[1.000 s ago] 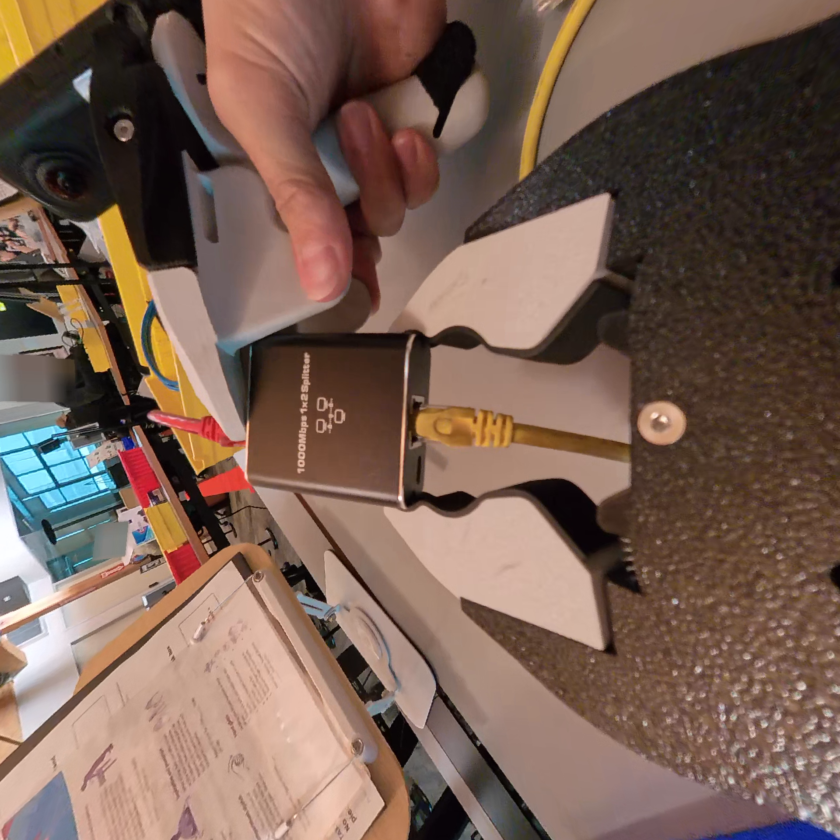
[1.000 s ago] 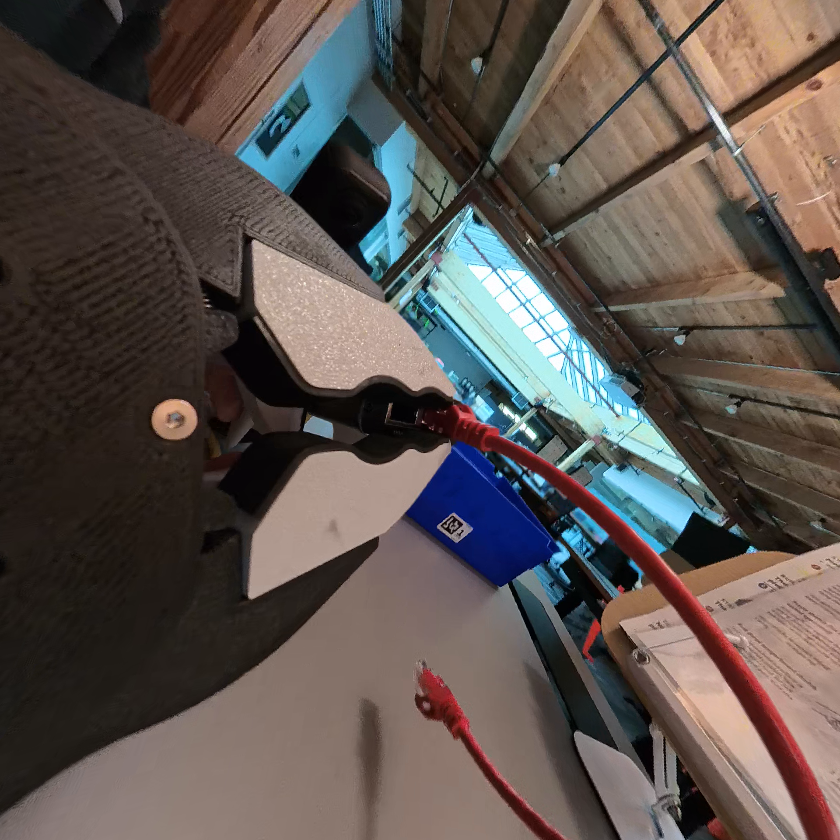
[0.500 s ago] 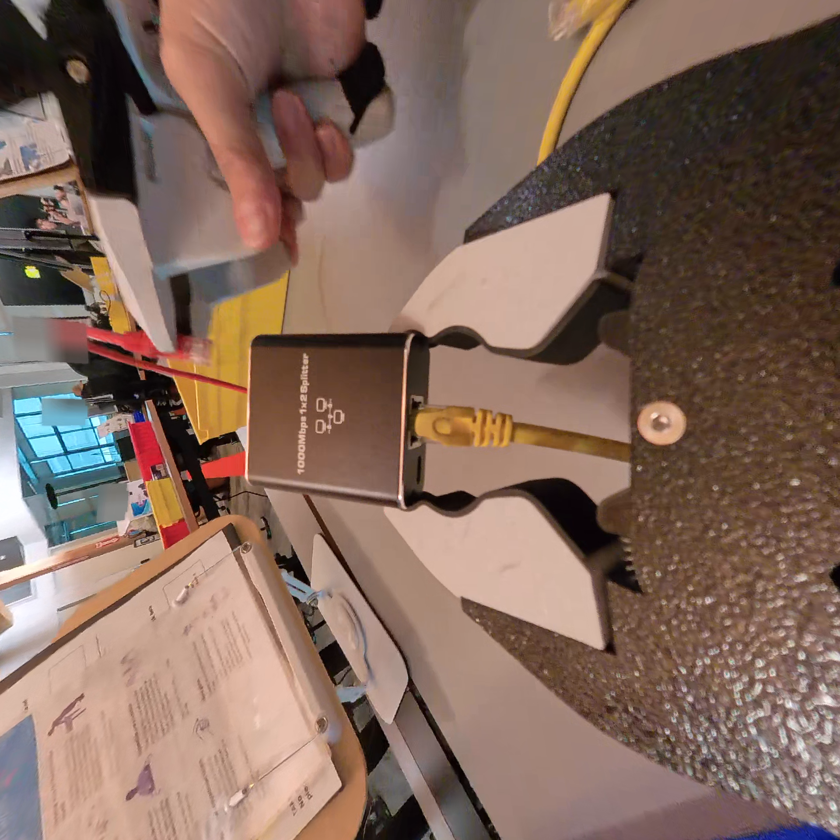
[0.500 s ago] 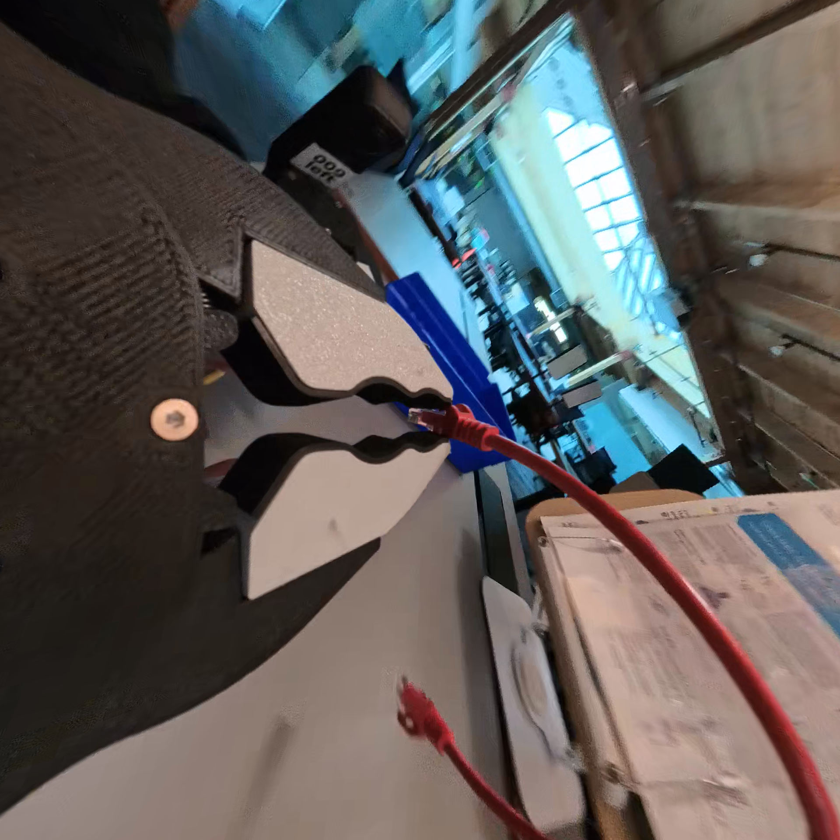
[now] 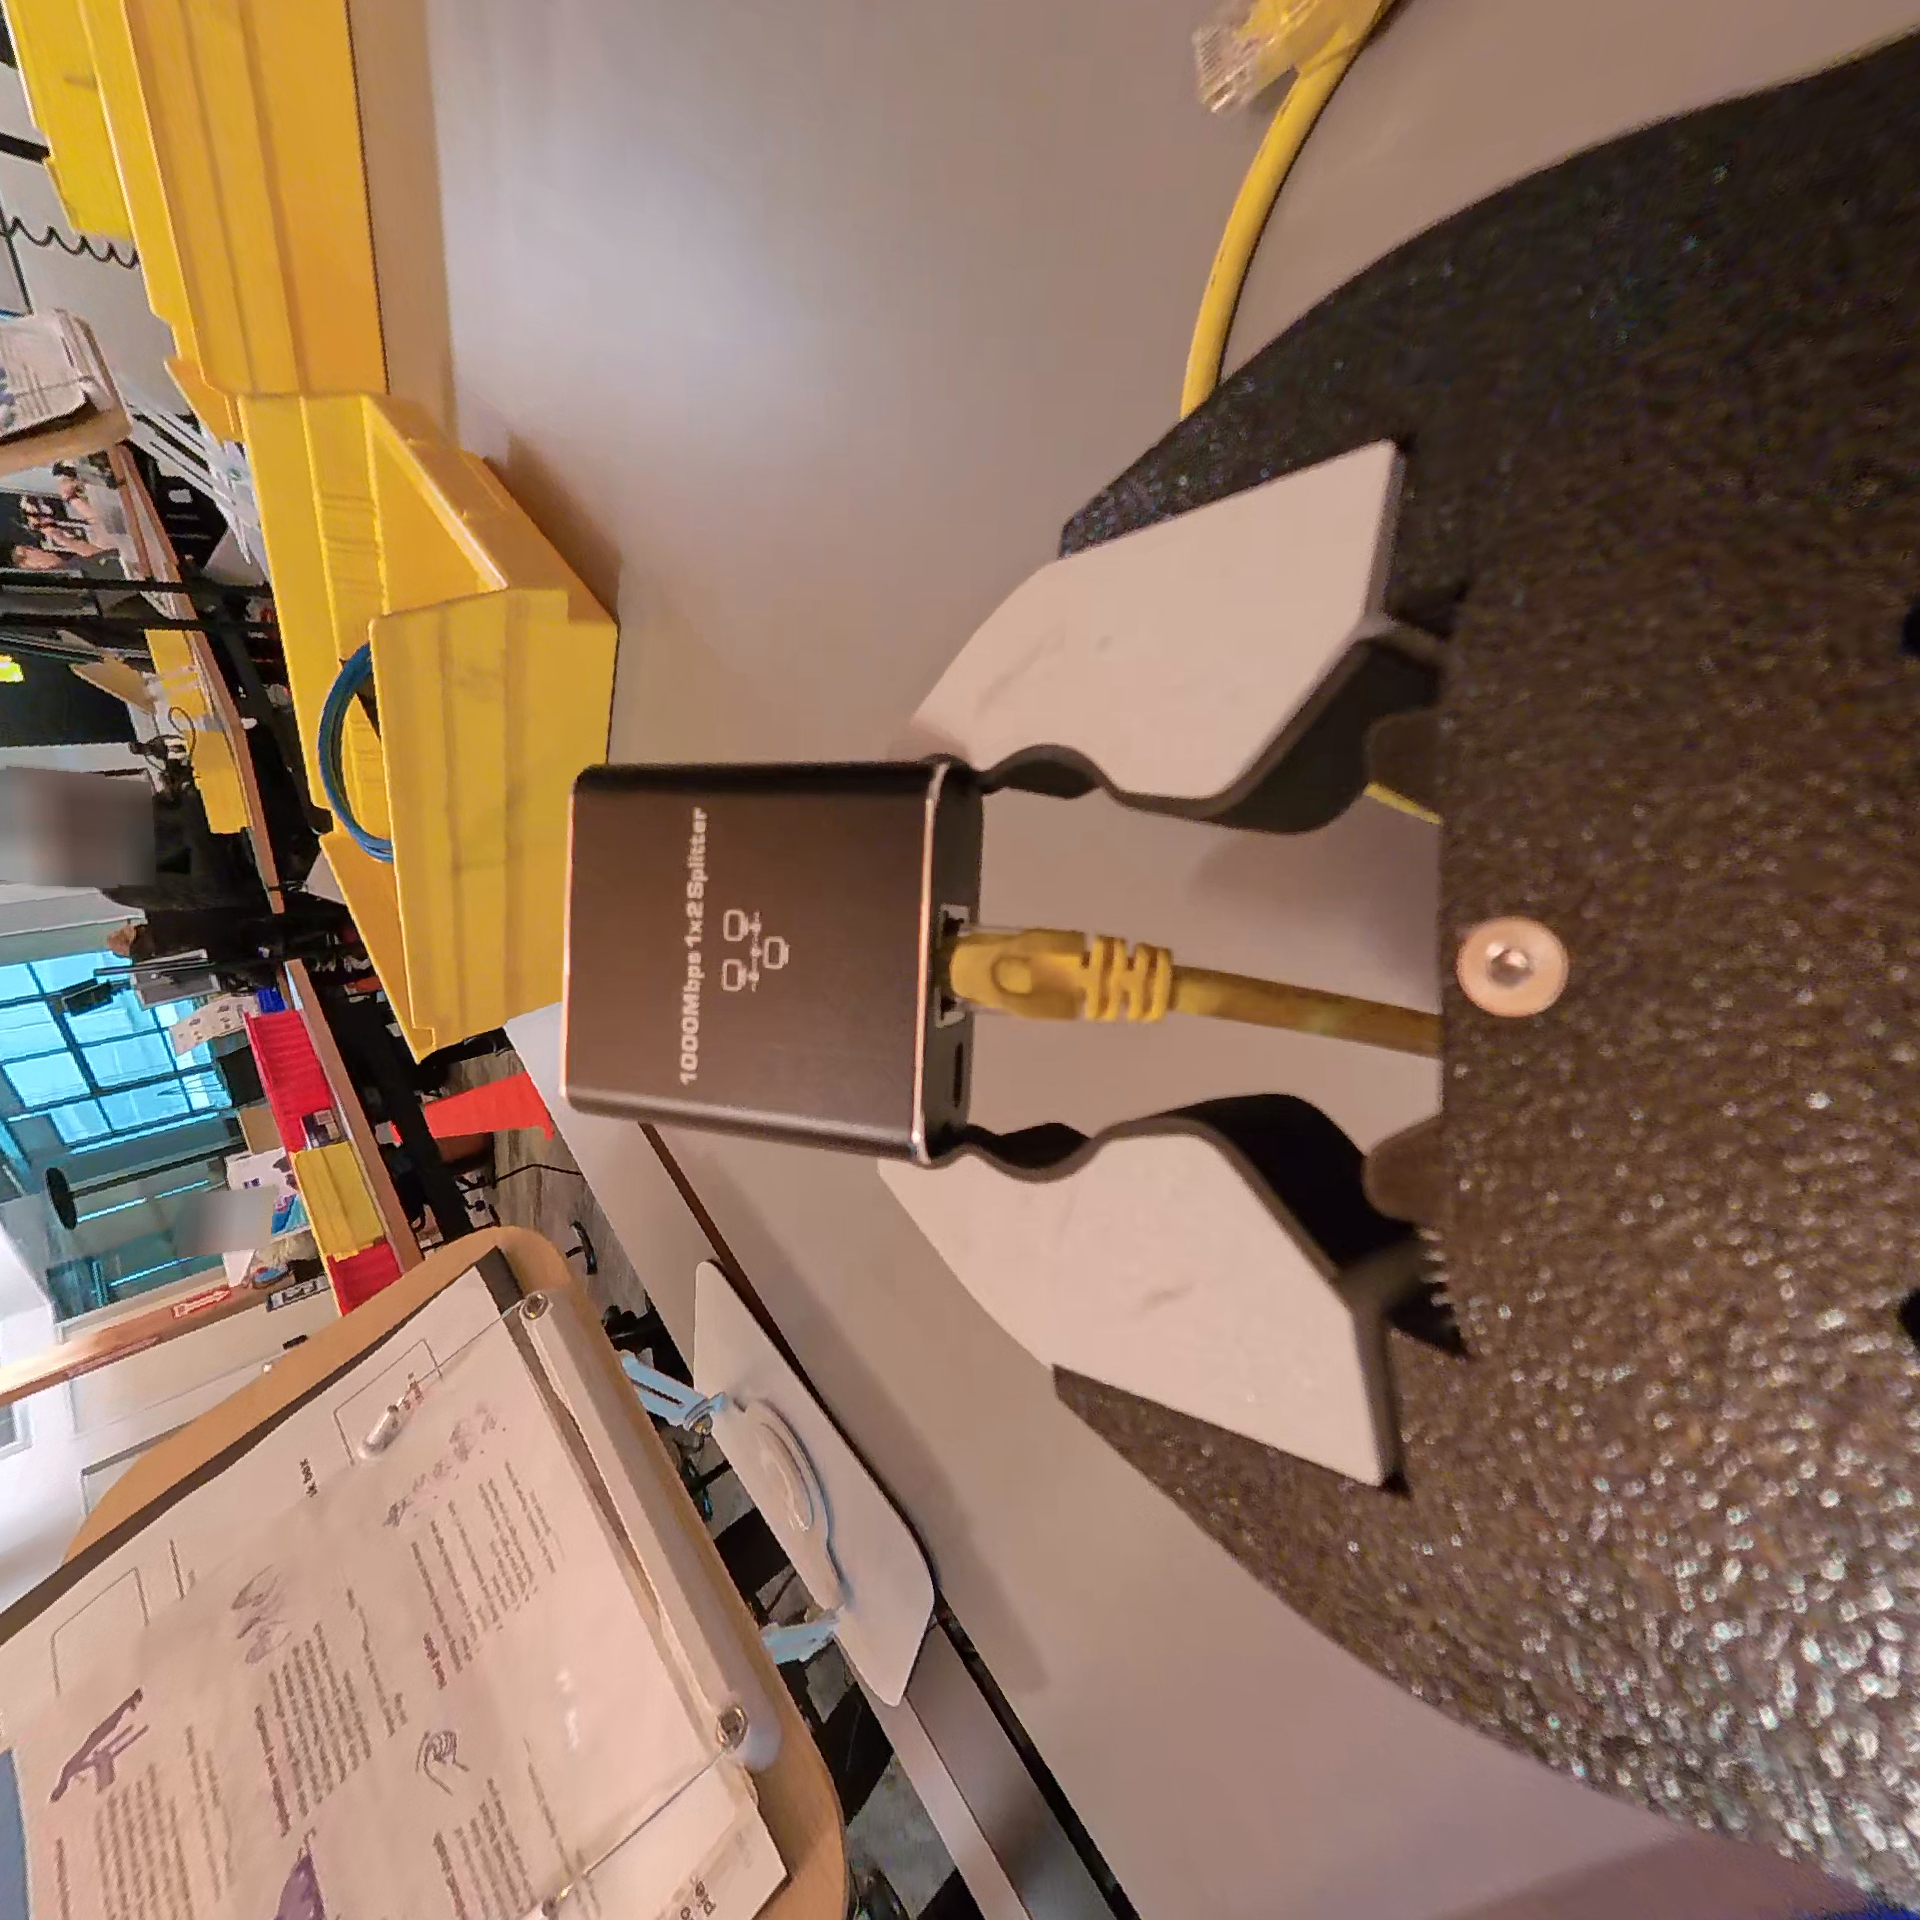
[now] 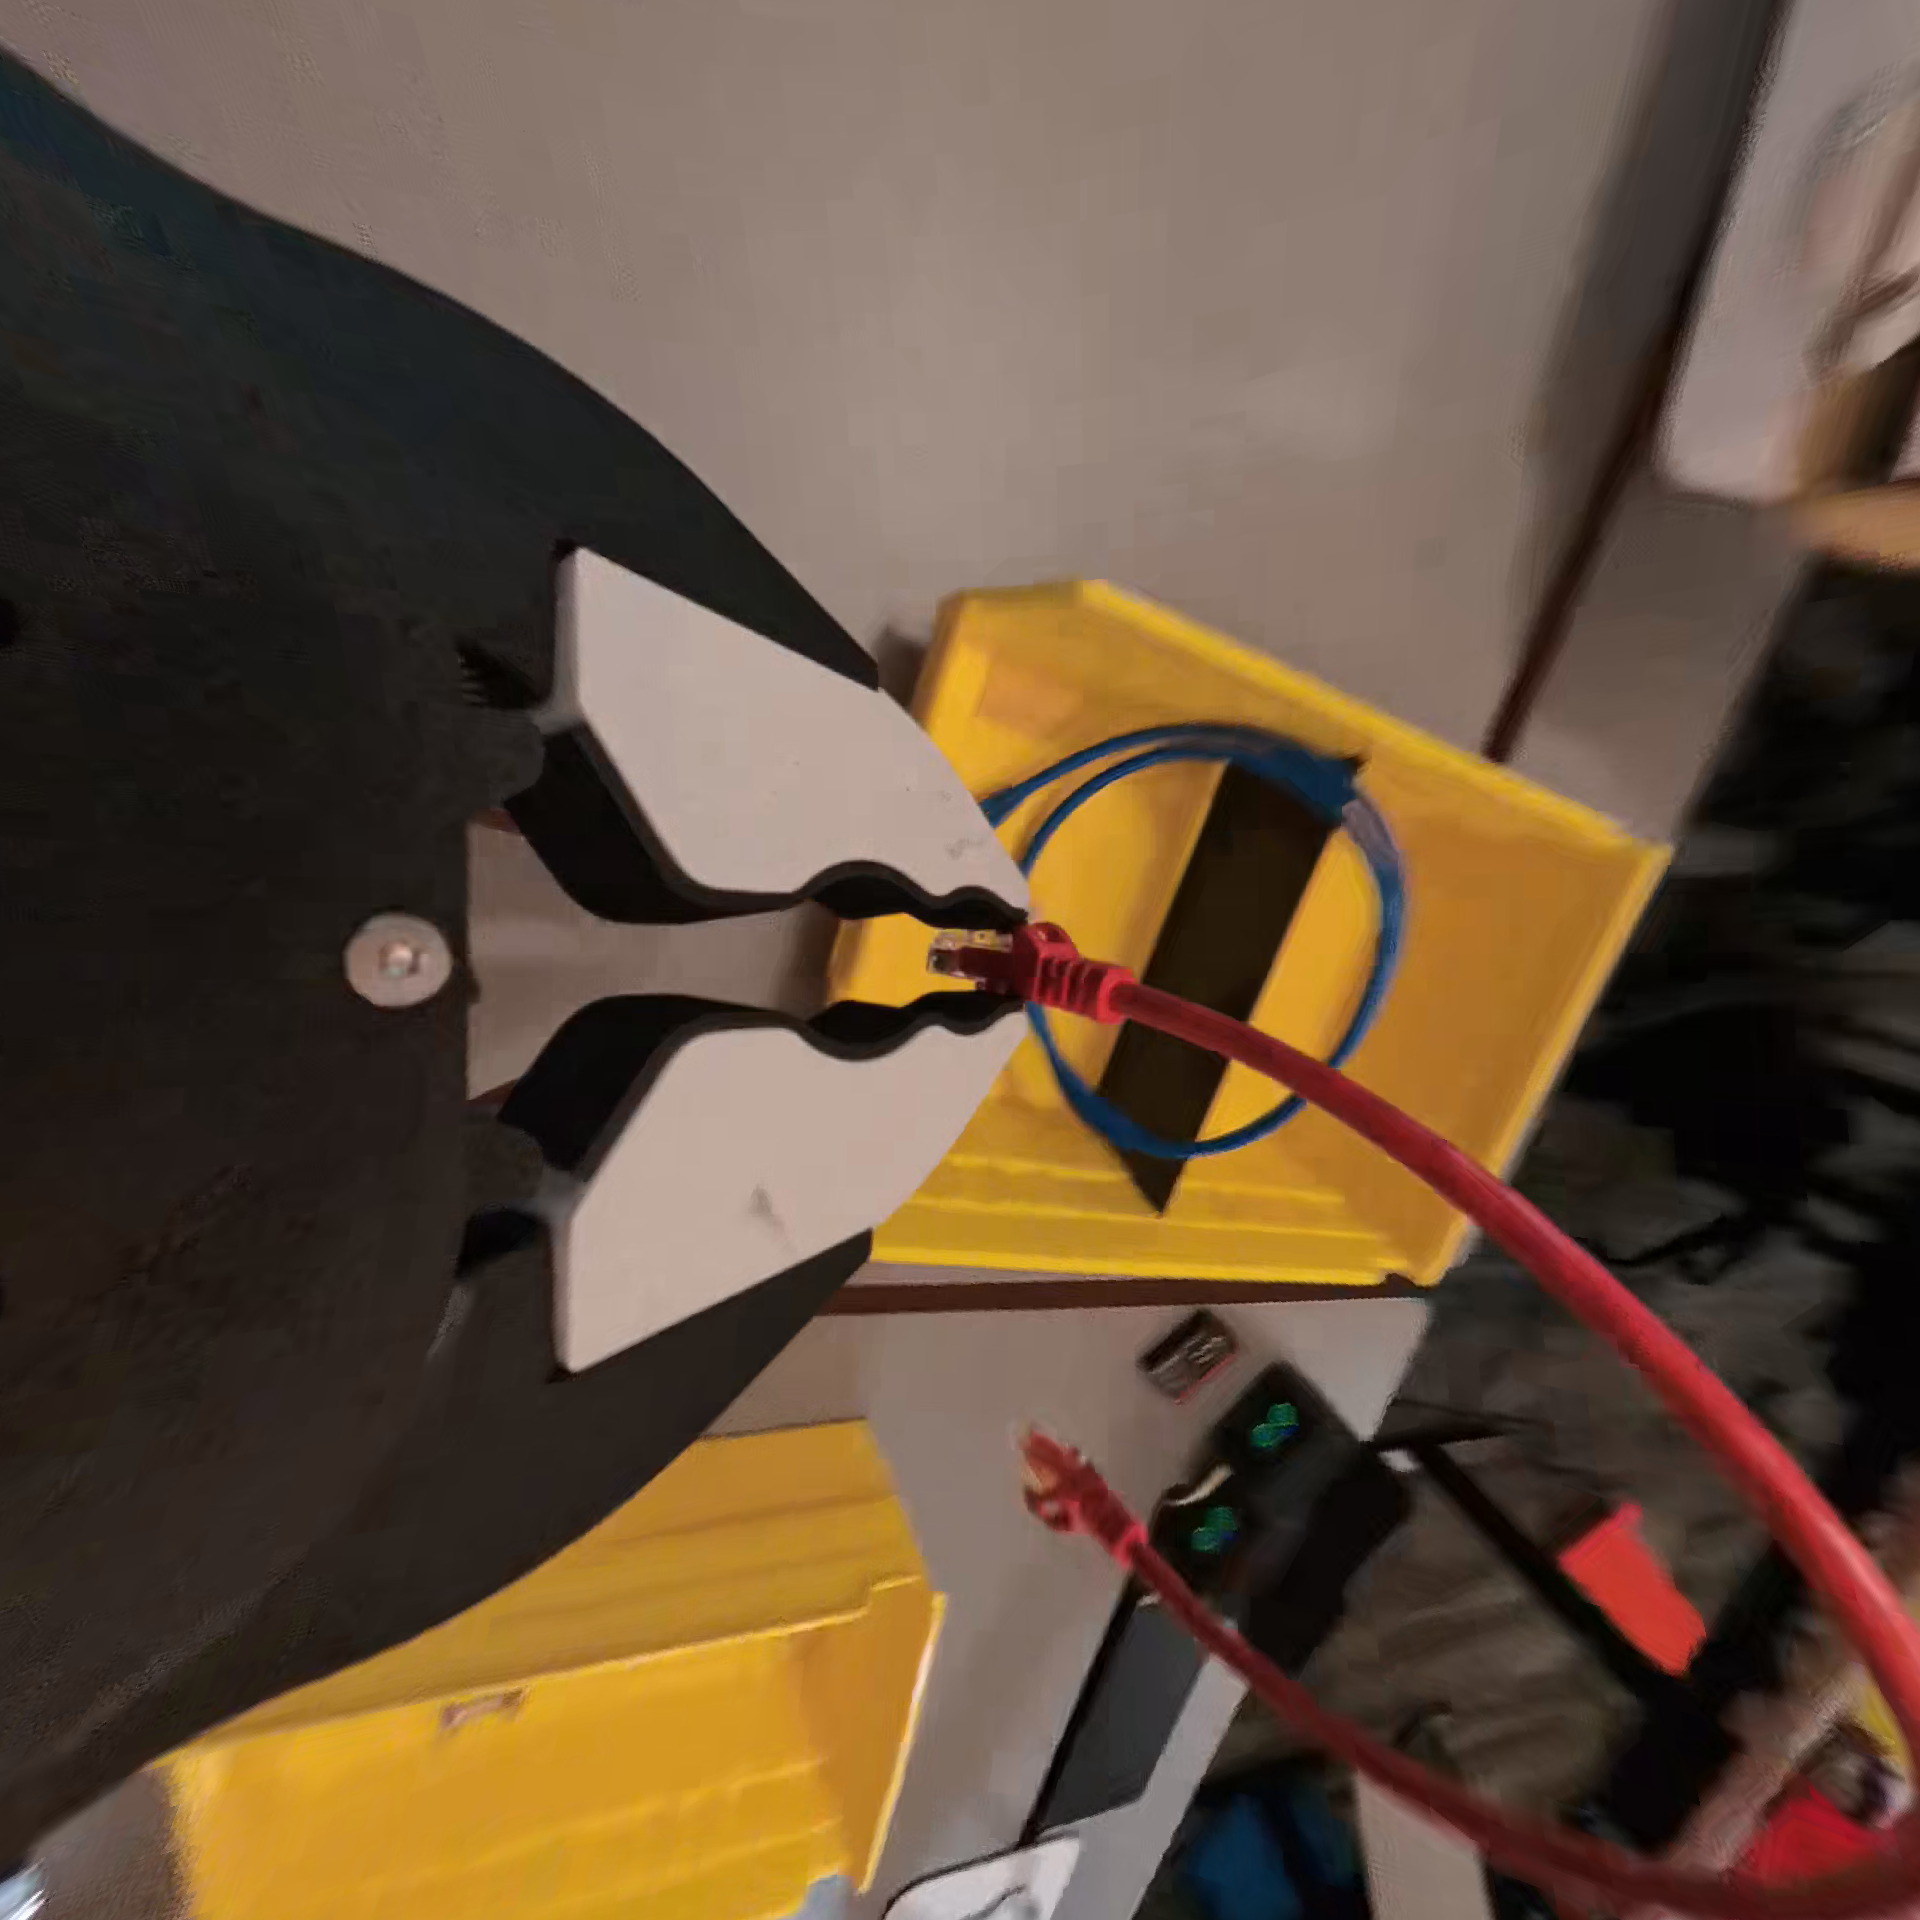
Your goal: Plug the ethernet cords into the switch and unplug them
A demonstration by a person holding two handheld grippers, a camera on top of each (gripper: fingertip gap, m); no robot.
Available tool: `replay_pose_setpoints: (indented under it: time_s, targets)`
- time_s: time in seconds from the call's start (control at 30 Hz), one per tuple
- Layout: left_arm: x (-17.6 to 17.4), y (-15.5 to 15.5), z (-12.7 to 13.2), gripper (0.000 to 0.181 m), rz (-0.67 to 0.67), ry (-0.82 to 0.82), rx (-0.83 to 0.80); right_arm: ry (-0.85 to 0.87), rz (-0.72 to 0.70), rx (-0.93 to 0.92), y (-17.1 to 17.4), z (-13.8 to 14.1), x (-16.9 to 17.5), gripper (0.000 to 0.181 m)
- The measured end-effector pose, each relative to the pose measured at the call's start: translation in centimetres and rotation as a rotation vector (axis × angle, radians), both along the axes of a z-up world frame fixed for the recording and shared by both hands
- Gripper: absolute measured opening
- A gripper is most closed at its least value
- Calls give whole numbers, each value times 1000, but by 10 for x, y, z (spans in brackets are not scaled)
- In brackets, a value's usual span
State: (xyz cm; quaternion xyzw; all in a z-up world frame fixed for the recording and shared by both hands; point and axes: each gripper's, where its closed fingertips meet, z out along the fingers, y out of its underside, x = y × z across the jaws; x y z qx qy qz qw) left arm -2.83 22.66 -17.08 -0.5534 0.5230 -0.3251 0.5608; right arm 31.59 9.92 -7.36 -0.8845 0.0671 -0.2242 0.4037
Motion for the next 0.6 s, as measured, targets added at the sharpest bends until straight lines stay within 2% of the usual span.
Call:
replay_pose_setpoints:
  time_s: [0.1,0.33,0.53,0.57,0.6]
  targets:
    - [1,-1,-1,61,-8,5,-3,27,-40,-145,-2,-41,18,11]
    - [2,-3,-3,61,-20,15,1,191,-21,-294,24,-115,19,11]
    - [3,-4,-3,61,-25,20,2,226,50,-382,48,-129,12,13]
    - [3,-4,-3,61,-26,21,2,250,68,-368,52,-128,9,15]
    - [3,-4,-3,61,-26,20,1,278,93,-343,57,-126,4,26]
